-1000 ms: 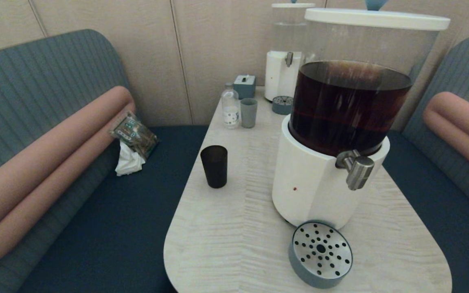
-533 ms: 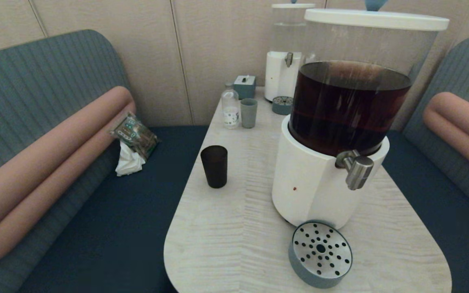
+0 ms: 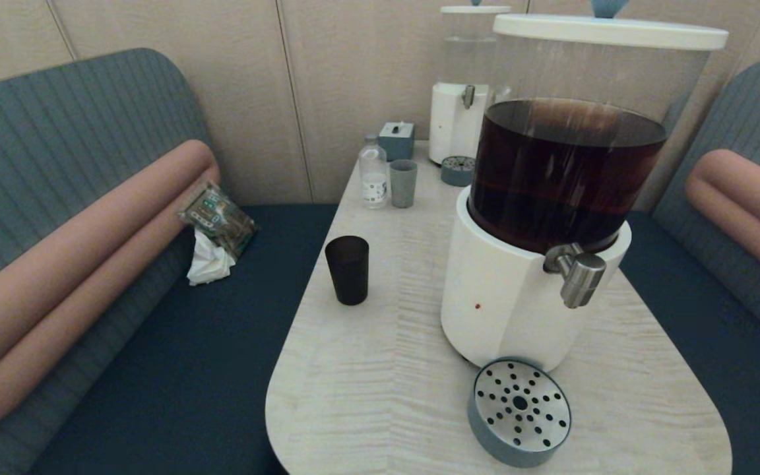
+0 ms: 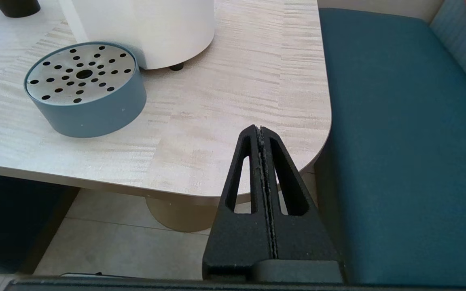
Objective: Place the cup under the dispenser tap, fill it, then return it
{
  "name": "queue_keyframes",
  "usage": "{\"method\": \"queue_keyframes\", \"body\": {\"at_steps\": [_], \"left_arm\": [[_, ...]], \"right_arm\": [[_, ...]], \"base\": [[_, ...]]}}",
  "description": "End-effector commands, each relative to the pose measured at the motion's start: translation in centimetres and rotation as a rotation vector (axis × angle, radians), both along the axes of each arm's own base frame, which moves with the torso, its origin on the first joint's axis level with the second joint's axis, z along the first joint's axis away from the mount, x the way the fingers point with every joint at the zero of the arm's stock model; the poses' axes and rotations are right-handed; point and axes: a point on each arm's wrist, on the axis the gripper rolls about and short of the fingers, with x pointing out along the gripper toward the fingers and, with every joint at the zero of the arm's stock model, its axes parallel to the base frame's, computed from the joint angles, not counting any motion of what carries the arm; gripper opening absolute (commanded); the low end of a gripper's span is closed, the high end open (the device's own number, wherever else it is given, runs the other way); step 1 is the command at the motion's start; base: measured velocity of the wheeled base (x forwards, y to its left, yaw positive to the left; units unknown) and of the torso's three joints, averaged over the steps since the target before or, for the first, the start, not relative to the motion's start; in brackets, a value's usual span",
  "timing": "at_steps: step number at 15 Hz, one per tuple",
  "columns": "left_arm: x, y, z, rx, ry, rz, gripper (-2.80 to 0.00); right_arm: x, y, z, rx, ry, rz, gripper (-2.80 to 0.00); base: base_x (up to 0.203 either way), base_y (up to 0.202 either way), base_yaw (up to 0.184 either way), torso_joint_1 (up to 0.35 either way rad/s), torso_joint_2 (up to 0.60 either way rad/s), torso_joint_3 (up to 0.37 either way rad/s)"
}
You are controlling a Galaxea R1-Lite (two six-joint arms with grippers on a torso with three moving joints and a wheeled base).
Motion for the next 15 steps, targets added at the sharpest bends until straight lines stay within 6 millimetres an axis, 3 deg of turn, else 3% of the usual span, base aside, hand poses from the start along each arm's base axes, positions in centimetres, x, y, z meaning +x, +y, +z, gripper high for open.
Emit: {"method": "queue_keyframes", "body": {"at_steps": [1,4,15], "left_arm": [[-0.12,0.08,-0.23,0.000,0.041,0.039,-2.80],[0.04,0.16,-1.07,-0.001,0.088,0.072,-2.80],[0.06,0.16,-1.08,-0.008,0.084,0.072,-2.80]], "right_arm": [[0.01,0.00,0.00,0.000,0.002,0.000,-2.80],[0.01,0.00,-0.03,0.000,0.002,0.000,-2.80],[0.01,0.00,-0.02,0.000,0.001,0.000,-2.80]], "base": [[0.000,0.000,0.000,0.000,0.00,0.000],[0.000,0.000,0.000,0.000,0.00,0.000],[0.000,0.000,0.000,0.000,0.00,0.000]]}}
